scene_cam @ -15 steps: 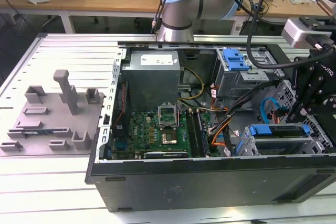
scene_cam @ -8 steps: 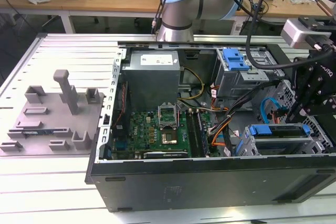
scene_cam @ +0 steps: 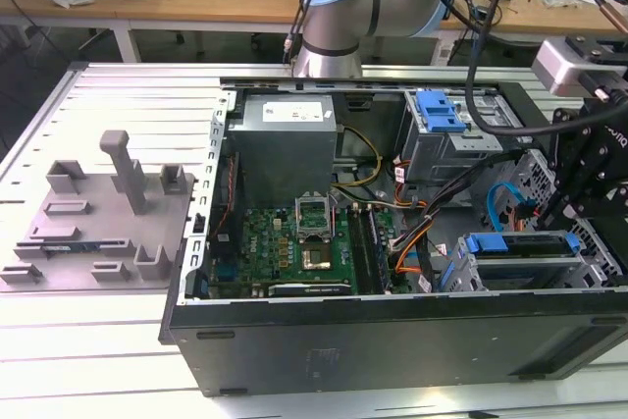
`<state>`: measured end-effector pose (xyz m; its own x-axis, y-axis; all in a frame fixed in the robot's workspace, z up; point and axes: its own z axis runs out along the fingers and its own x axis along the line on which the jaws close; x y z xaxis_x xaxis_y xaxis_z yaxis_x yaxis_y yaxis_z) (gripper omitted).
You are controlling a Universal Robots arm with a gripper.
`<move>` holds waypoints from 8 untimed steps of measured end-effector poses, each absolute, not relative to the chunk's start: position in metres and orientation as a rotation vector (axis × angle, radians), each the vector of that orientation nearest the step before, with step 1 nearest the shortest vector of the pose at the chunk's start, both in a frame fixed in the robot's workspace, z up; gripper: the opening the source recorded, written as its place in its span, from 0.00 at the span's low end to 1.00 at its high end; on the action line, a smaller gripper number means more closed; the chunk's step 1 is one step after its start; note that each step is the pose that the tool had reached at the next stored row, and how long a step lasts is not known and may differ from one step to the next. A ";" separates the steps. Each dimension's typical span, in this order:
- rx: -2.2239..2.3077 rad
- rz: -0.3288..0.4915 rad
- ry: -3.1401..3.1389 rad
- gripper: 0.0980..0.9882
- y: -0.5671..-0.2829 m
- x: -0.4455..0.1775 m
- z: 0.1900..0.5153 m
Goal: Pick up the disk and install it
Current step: 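Insert the first disk wire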
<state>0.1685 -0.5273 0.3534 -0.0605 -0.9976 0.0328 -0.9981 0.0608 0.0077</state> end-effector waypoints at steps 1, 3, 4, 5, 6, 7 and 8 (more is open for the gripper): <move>2.133 0.026 -2.267 0.07 -0.527 0.168 0.353; 2.133 0.026 -2.267 0.07 -0.527 0.168 0.352; 2.133 0.026 -2.266 0.07 -0.527 0.168 0.352; 2.133 0.026 -2.266 0.07 -0.527 0.168 0.351; 2.133 0.026 -2.266 0.07 -0.527 0.168 0.351; 2.133 0.026 -2.266 0.07 -0.527 0.168 0.351; 2.133 0.026 -2.266 0.07 -0.527 0.168 0.351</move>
<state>0.1680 -0.5275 0.3512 -0.0605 -0.9976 0.0328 -0.9981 0.0607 0.0079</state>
